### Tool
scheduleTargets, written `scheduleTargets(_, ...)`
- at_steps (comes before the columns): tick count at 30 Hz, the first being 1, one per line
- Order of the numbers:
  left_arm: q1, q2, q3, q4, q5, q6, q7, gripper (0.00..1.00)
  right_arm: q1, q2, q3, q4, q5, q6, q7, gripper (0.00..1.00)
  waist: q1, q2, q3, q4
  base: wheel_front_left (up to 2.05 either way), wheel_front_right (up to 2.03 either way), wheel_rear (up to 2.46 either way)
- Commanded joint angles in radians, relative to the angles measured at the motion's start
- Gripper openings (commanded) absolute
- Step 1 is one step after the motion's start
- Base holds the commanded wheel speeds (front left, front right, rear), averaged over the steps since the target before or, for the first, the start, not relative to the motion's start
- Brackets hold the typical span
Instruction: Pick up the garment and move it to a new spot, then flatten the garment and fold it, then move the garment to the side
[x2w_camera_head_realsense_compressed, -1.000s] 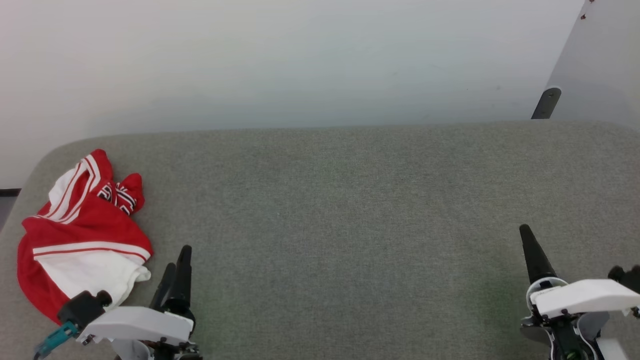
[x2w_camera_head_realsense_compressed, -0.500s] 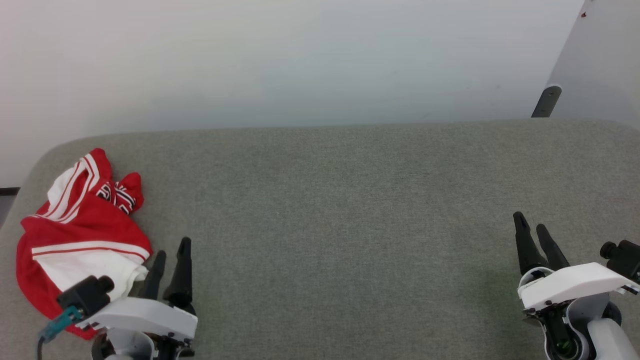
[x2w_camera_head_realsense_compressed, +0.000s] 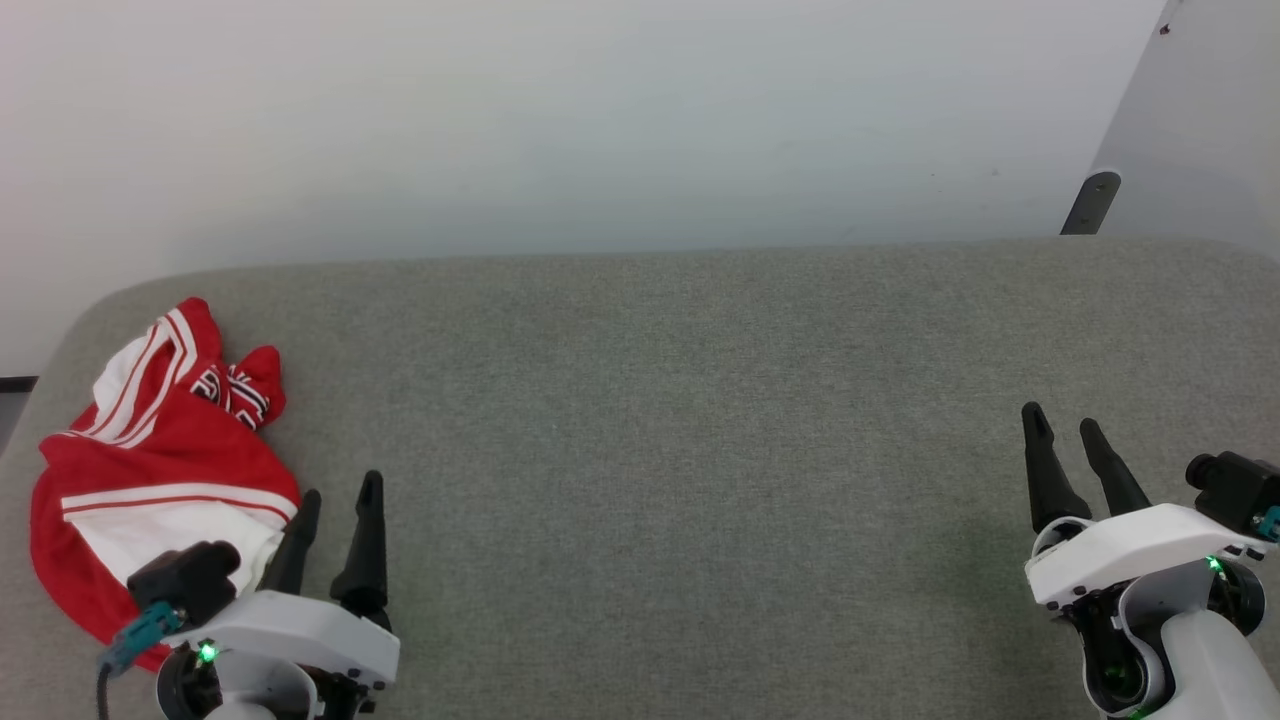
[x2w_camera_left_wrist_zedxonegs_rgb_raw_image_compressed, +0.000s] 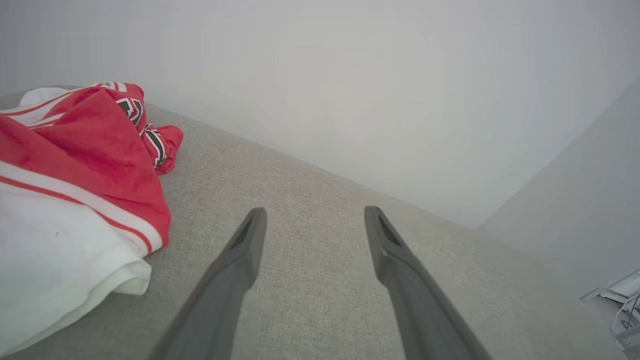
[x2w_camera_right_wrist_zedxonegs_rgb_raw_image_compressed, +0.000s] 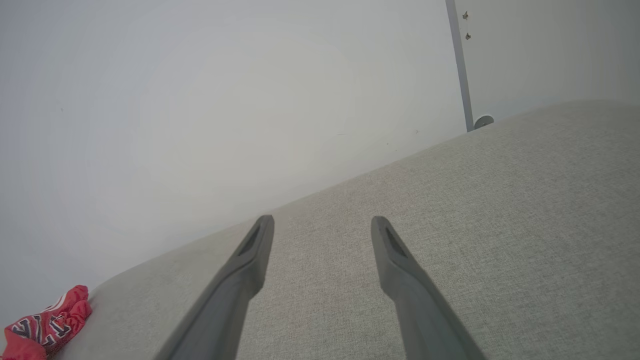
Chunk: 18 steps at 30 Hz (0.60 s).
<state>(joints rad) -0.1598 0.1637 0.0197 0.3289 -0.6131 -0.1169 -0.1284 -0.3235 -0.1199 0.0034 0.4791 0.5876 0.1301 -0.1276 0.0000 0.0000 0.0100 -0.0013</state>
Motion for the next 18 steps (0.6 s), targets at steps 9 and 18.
scheduleTargets(9, -0.033, 0.015, 0.001, 0.021, 0.113, -0.005, -0.031, 1.0, -0.039, -0.01, -0.001, 0.023, -0.11, 0.001, -0.032, 1.0, 0.0, 0.0, 0.0, -0.003, 0.0, 0.0, 0.0)
scheduleTargets(18, -0.027, 0.015, 0.005, 0.025, 0.204, -0.006, -0.054, 1.0, -0.055, -0.012, 0.009, 0.039, -0.193, 0.001, -0.054, 1.0, 0.0, 0.0, 0.001, -0.006, 0.0, 0.0, 0.0)
